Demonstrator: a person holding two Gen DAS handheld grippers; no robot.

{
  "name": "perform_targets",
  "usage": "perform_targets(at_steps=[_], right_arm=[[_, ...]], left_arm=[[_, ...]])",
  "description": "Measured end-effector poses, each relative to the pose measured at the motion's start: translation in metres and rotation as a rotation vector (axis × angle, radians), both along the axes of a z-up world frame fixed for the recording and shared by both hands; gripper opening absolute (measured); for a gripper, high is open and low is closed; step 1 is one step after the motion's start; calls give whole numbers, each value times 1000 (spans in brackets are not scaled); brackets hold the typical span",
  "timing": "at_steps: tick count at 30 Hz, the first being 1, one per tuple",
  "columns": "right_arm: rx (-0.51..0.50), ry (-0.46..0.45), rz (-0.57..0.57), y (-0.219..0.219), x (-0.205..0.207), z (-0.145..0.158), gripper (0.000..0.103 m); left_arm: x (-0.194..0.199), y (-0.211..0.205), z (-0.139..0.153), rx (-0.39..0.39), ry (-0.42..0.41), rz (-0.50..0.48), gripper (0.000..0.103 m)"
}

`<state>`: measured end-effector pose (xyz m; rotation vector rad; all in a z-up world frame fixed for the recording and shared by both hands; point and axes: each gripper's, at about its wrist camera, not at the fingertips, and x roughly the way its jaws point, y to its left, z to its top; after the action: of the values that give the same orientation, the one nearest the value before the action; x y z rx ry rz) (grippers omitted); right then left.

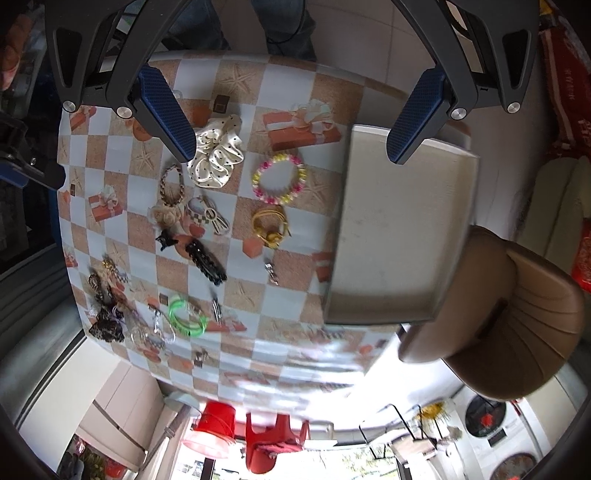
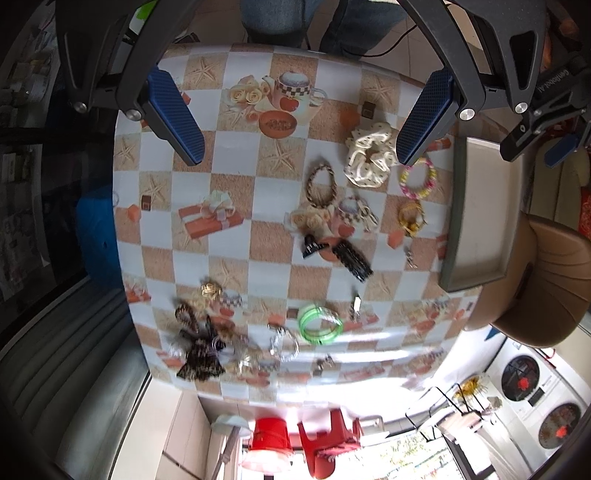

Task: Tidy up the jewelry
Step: 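Grasp the yellow cord hair tie with the left tool while the right tool grasps the black claw clip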

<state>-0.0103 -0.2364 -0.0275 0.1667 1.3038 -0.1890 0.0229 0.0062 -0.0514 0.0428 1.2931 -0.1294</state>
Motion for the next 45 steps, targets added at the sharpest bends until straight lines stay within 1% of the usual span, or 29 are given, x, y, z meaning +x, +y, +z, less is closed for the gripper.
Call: perform_targets(at_steps=[3, 7, 10, 14, 20, 22, 23, 25, 29, 32, 33, 37, 39, 41, 42, 43, 44, 45], right_arm=[[8, 40, -6, -8, 9, -19, 103], [11, 70, -4, -18, 25, -44, 103], [18, 73, 12, -23, 39, -61, 103], [20, 70, 60, -26, 62, -83, 102], [54, 97, 140, -25, 95, -121, 89], [60, 110, 160, -23, 103, -132, 82], [59, 118, 173, -22, 108, -139, 81], [57, 128, 193, -19, 114, -149, 79], [54, 148, 231, -13, 126, -168, 79], [54, 160, 240, -10, 132, -178, 76], [52, 166, 240, -8, 134, -182, 74], [29, 147, 255, -2, 138, -183, 73], [10, 145, 260, 0, 139, -183, 69], [-13, 145, 257, 3, 140, -183, 64], [-25, 142, 253, 3, 140, -182, 59], [-31, 141, 249, 1, 140, -182, 54], [-36, 138, 244, 0, 140, -181, 51], [-32, 134, 238, -2, 140, -180, 43]], left_arm=[[11, -8, -20, -10, 31, 0, 103], [30, -21, -48, -16, 58, -6, 103], [46, -31, -67, -12, 65, -22, 103], [66, -42, -93, -3, 66, -39, 103], [90, -48, -129, 21, 71, -48, 103], [97, -48, -140, 25, 74, -40, 103], [100, -48, -145, 26, 78, -37, 103], [105, -49, -154, 38, 81, -30, 103], [113, -49, -170, 65, 91, -11, 103], [117, -45, -179, 62, 117, 14, 103], [118, -43, -181, 45, 117, 21, 103], [120, -43, -182, 35, 117, 15, 103], [119, -44, -181, 31, 111, 9, 100], [114, -48, -177, 26, 102, -3, 91], [113, -51, -175, 24, 98, -10, 88], [112, -54, -173, 23, 90, -23, 79], [110, -57, -170, 21, 81, -36, 67], [105, -63, -166, 22, 75, -46, 59]])
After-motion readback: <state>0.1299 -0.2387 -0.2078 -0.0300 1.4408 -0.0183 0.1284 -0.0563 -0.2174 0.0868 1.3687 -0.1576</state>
